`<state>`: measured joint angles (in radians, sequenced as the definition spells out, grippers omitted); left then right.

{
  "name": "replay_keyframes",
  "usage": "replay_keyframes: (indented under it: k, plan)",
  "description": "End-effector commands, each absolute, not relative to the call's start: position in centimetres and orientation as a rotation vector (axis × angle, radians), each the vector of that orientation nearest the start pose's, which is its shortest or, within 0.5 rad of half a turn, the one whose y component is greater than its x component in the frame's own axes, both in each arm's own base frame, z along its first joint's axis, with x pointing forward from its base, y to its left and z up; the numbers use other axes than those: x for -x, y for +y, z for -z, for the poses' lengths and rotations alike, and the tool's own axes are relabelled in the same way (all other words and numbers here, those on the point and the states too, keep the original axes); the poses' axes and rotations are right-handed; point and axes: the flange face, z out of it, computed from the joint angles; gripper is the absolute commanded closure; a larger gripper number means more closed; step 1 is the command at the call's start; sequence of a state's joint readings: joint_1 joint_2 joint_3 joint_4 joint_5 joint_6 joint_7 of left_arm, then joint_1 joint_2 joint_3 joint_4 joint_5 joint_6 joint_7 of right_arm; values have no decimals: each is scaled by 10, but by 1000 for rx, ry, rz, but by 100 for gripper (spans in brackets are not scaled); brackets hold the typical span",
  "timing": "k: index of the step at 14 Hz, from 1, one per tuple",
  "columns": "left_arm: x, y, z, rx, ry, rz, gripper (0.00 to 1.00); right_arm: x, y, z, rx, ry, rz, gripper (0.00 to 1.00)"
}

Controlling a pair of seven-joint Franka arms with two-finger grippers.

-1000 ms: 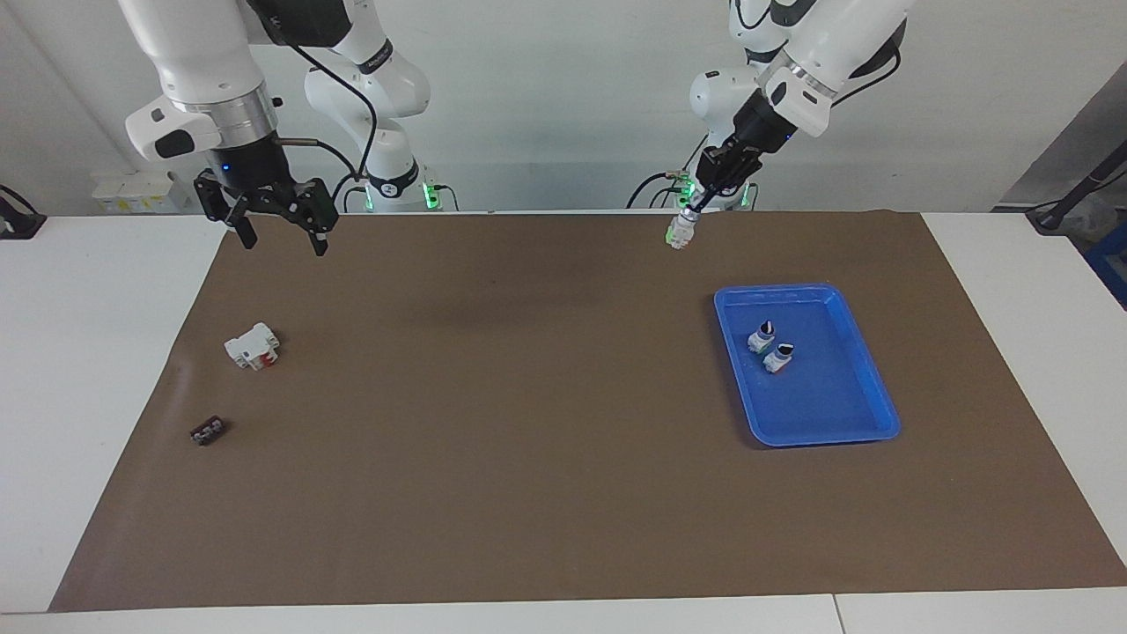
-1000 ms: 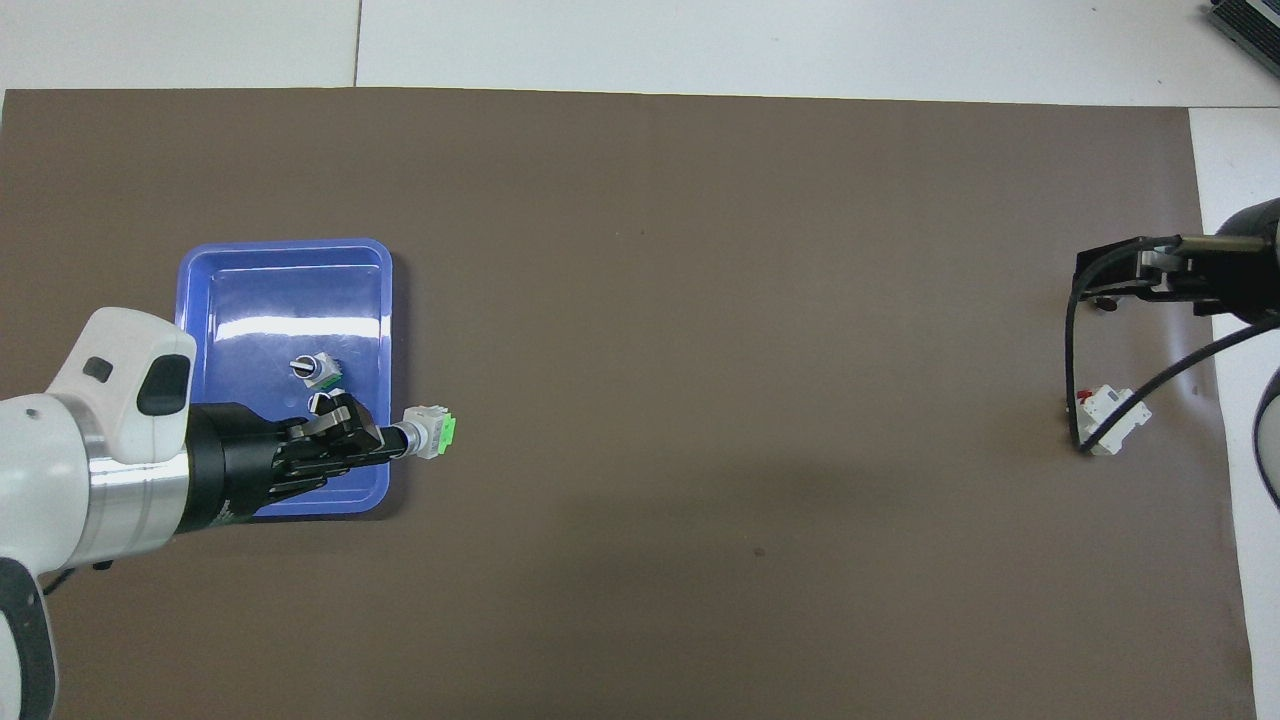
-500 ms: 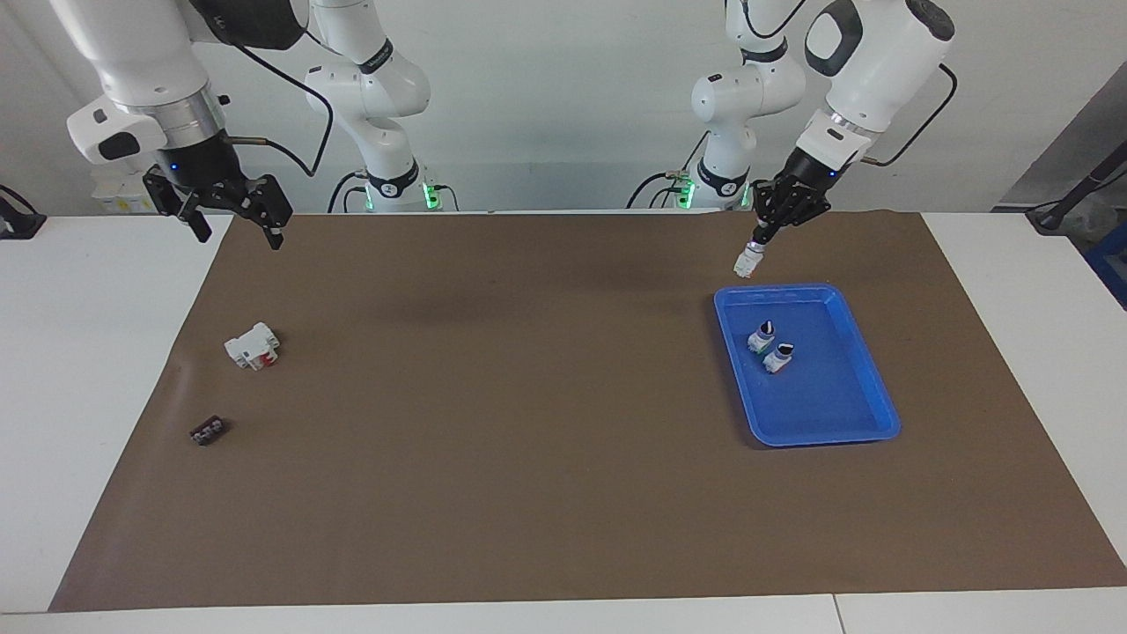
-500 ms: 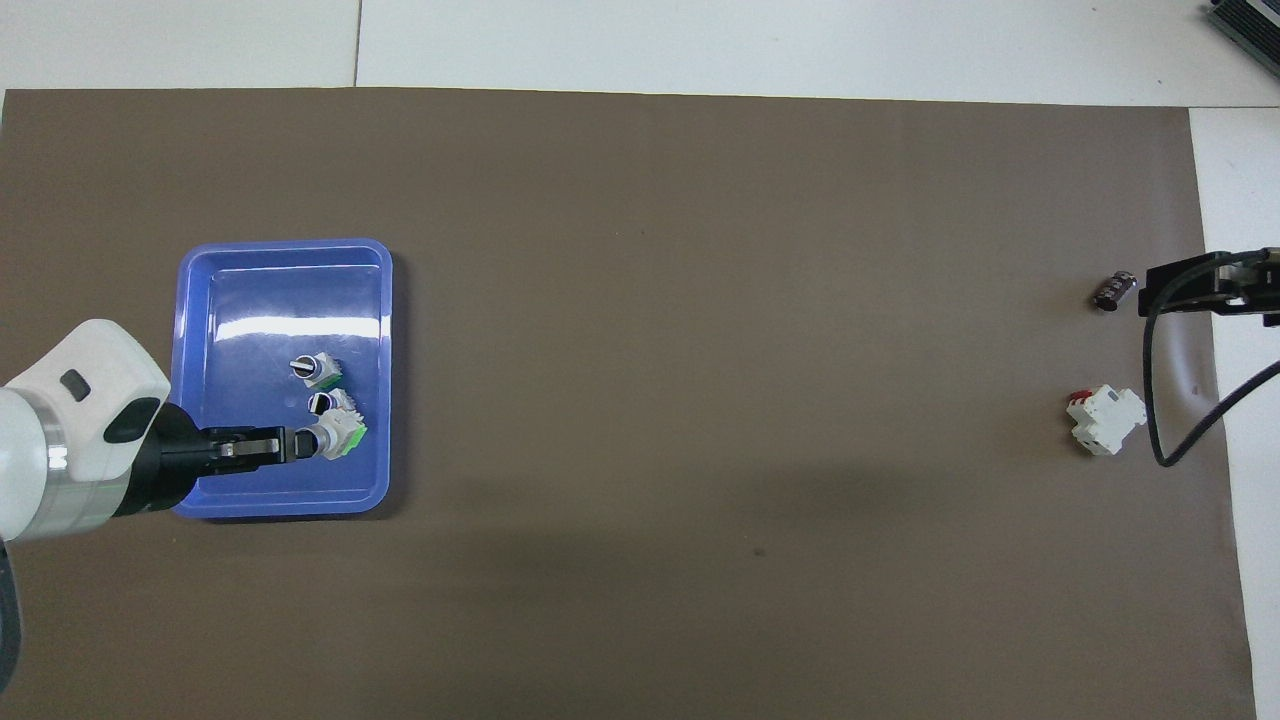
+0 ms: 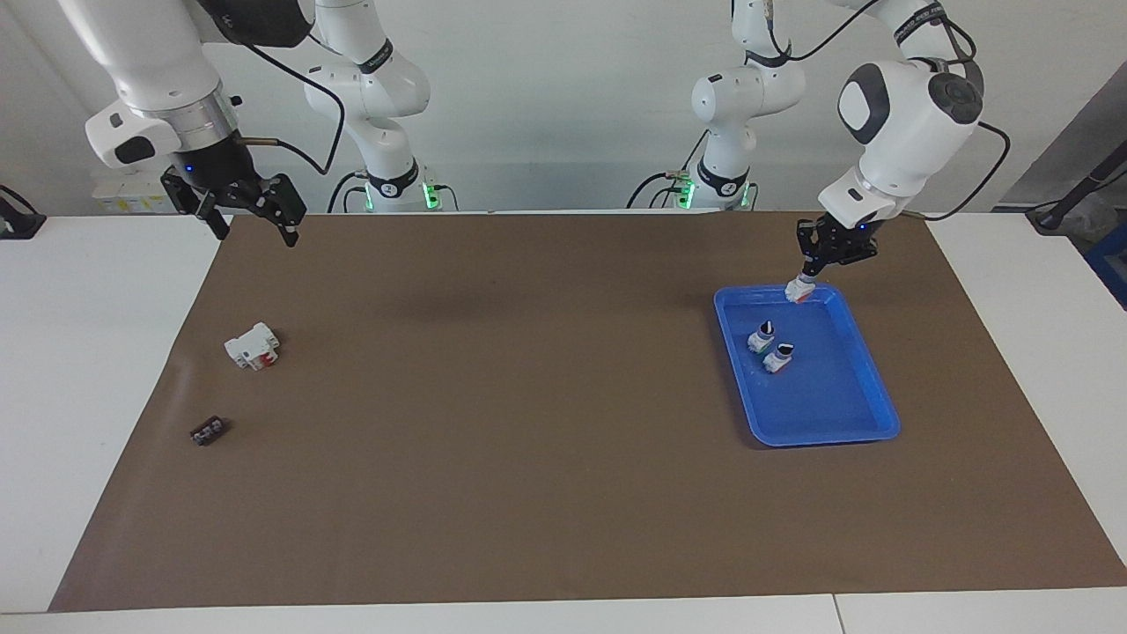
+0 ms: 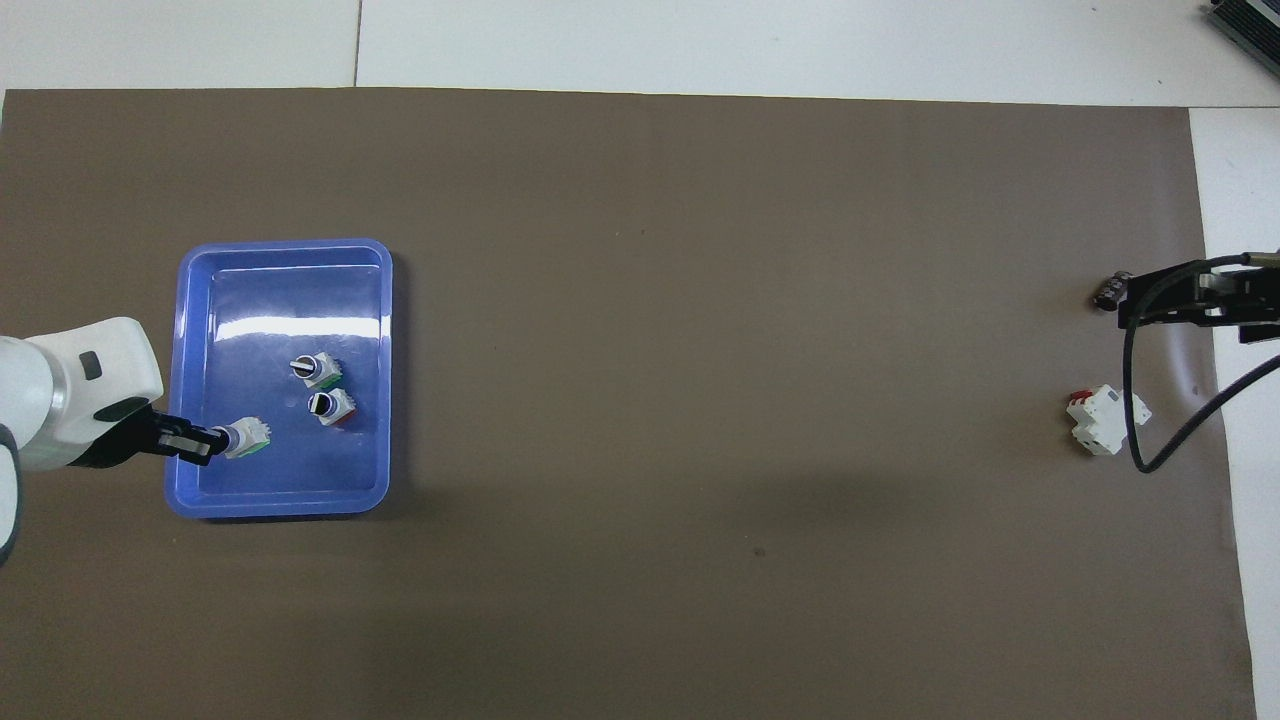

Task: Turn and place switch with both arms
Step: 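Lower the switch into the blue tray with the left gripper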

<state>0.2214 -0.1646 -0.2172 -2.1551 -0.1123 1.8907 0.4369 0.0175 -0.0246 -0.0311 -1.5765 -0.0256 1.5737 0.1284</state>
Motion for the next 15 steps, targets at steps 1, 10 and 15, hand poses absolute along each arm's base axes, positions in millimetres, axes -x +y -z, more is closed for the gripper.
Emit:
replay_keyframes:
  k: [1, 10, 15]
  plan:
    - [-519, -5, -431, 3156, 718, -208, 100, -539, -6, -638, 3139, 234, 44, 0]
    - [-538, -10, -377, 3104, 835, -242, 22, -537, -5, -637, 3157, 216, 24, 0]
    - [-546, -17, -409, 3092, 829, -154, 0, -537, -5, -639, 3144, 223, 25, 0]
